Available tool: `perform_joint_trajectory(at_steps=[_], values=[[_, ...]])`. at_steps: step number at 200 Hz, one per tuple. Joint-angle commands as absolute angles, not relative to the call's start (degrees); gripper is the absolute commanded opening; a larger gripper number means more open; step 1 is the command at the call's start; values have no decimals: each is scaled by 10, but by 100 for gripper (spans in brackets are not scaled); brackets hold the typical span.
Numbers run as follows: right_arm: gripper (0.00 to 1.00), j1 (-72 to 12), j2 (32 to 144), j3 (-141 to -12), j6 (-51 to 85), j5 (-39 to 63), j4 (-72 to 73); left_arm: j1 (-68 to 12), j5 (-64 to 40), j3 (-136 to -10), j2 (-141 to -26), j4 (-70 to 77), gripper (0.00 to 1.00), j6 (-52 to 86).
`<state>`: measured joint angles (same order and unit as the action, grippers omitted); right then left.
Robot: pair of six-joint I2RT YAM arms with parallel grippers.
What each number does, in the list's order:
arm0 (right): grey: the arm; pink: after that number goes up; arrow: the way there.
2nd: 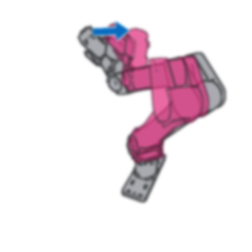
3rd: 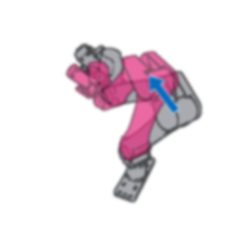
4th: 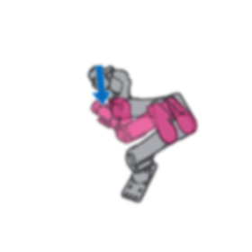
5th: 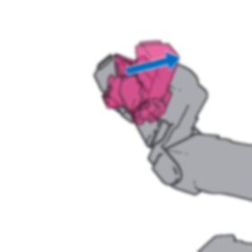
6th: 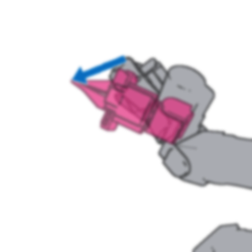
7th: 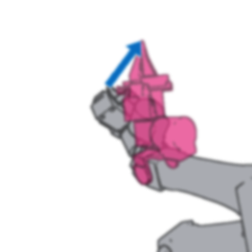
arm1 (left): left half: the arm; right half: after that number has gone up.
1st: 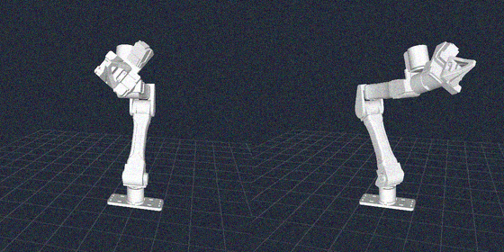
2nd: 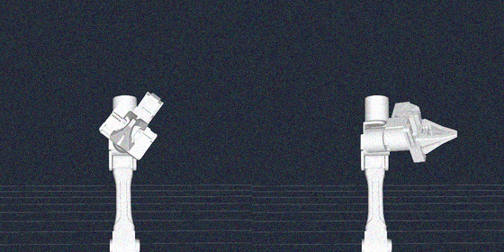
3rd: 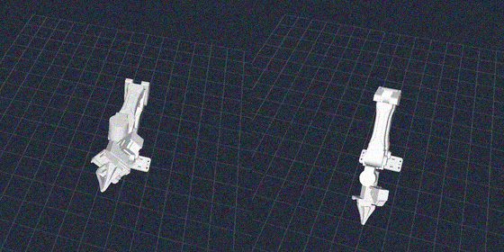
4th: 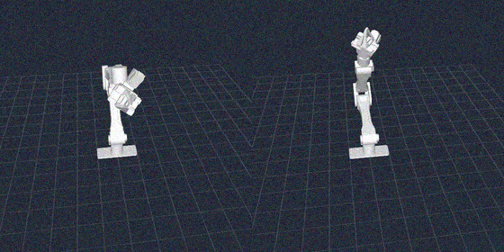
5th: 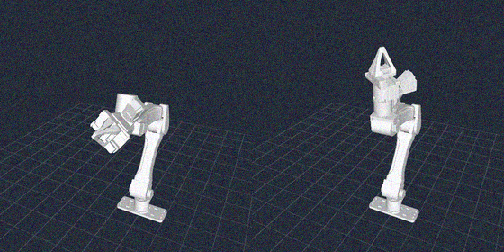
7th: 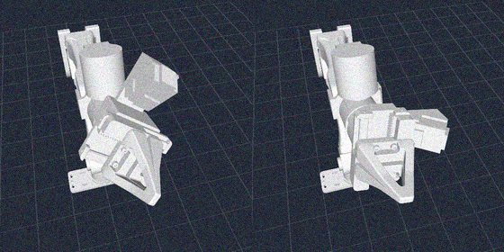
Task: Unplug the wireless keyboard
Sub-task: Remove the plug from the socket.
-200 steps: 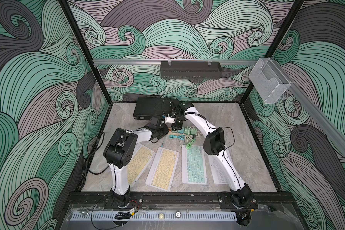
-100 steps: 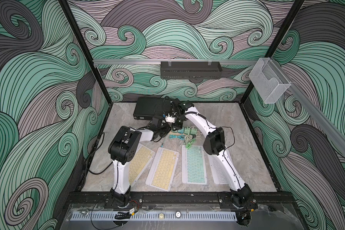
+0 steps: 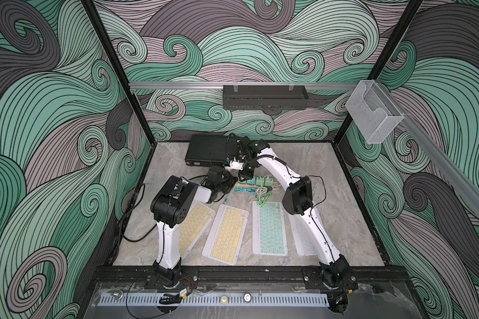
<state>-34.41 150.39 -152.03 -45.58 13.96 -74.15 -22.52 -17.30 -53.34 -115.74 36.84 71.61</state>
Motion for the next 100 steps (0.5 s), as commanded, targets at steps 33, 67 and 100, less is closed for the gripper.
perform_joint_trajectory(at_steps=[33, 67, 100], values=[[0, -341, 1491, -1526, -422, 243, -727, -219, -169, -495, -1214, 330, 0, 731], [0, -341, 1489, -1527, -421, 237, -724, -219, -167, -492, -1242, 350, 0, 724], [0, -341, 1483, -1523, -420, 224, -715, -222, -175, -488, -1281, 412, 0, 730]])
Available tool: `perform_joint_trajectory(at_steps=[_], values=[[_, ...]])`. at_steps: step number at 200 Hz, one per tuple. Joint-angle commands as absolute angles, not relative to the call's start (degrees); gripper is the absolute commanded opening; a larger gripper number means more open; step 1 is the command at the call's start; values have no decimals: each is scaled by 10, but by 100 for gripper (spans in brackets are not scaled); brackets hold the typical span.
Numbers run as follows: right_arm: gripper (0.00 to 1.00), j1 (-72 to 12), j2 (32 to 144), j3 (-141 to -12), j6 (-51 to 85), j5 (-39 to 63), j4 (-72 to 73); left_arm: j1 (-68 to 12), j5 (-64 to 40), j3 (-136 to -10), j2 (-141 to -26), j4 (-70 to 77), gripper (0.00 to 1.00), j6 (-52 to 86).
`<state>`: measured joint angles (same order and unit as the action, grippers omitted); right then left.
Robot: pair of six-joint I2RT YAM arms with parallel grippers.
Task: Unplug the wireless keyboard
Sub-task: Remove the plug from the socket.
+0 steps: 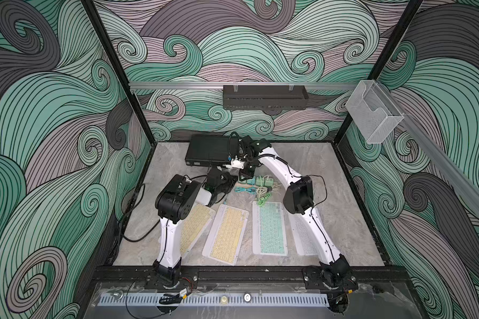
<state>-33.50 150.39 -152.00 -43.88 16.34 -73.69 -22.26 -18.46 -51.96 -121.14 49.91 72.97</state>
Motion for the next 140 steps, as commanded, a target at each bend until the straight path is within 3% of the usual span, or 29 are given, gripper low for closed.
perform_joint_trajectory(at_steps=[1, 49, 140], values=[[0, -341, 1483, -1523, -421, 222, -715, -222, -175, -488, -1282, 414, 0, 730], [0, -351, 1469, -1513, -424, 172, -699, -227, -137, -504, -1259, 318, 0, 702], [0, -373, 1449, -1454, -456, 78, -661, -232, -111, -484, -1259, 323, 0, 726]])
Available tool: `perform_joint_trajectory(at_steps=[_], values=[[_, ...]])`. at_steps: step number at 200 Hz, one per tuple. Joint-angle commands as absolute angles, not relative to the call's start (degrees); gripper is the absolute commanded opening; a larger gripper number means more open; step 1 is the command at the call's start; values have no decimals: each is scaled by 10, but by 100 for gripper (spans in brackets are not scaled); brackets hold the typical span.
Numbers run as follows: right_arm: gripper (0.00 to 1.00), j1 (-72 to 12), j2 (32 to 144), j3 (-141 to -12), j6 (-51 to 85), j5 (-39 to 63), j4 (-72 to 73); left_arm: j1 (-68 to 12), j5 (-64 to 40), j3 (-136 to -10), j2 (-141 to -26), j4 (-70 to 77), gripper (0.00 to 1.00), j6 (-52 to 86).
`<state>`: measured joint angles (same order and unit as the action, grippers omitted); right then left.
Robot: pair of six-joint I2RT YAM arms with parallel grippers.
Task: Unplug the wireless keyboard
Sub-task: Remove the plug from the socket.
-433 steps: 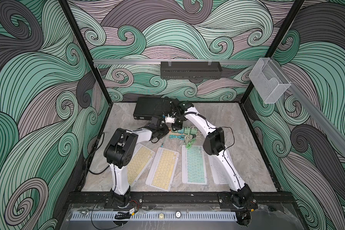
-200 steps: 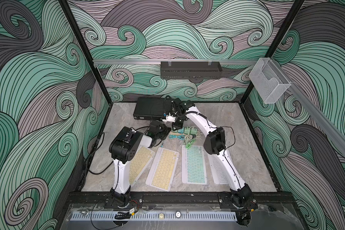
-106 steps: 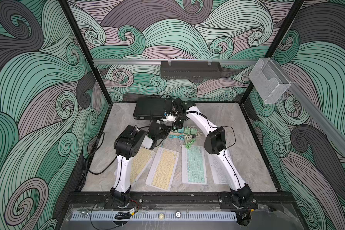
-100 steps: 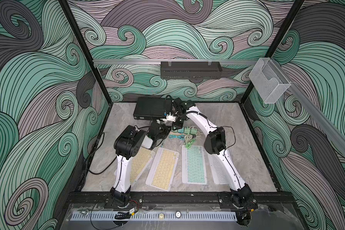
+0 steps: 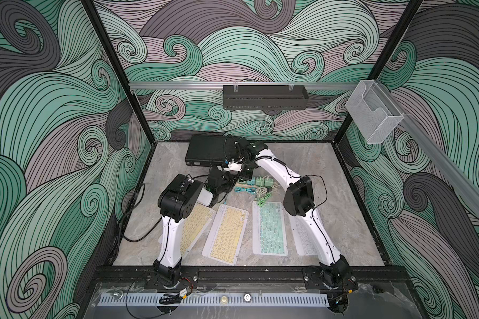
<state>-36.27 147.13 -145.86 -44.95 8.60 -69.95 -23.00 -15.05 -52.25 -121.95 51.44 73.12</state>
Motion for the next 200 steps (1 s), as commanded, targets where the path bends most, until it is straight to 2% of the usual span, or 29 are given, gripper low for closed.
perform_joint_trajectory(at_steps=[1, 108, 145, 200], values=[[0, -373, 1449, -1454, -456, 79, -661, -232, -112, -484, -1259, 322, 0, 726], [0, -342, 1436, -1475, -377, 231, -661, -233, -112, -492, -1263, 302, 0, 730], [0, -344, 1435, -1480, -377, 207, -657, -233, -112, -492, -1262, 301, 0, 729], [0, -361, 1436, -1466, -403, 91, -640, -233, -111, -492, -1262, 302, 0, 729]])
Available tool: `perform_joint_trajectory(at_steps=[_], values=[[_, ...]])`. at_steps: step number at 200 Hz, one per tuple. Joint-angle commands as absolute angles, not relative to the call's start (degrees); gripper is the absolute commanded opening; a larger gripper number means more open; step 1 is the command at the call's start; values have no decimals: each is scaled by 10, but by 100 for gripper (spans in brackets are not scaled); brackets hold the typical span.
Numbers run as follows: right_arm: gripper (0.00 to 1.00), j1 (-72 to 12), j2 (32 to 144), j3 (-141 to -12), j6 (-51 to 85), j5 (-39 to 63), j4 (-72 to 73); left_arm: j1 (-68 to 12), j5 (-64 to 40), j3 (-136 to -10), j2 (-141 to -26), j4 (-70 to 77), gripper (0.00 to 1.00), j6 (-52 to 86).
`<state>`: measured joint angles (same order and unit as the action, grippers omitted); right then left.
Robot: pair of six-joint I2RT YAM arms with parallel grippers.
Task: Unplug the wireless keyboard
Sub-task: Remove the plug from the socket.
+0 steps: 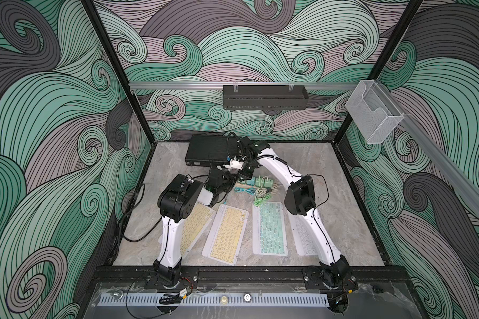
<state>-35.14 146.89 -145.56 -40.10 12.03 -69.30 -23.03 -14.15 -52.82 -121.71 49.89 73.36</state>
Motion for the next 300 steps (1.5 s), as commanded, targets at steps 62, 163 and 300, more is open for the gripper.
perform_joint_trajectory(at_steps=[62, 163, 300], values=[[0, -364, 1431, -1452, -415, 94, -639, -233, -112, -492, -1263, 304, 0, 728], [0, -349, 1417, -1448, -379, 137, -621, -233, -112, -491, -1263, 306, 0, 729], [0, -342, 1378, -1397, -377, 231, -590, -233, -113, -490, -1265, 310, 0, 729]])
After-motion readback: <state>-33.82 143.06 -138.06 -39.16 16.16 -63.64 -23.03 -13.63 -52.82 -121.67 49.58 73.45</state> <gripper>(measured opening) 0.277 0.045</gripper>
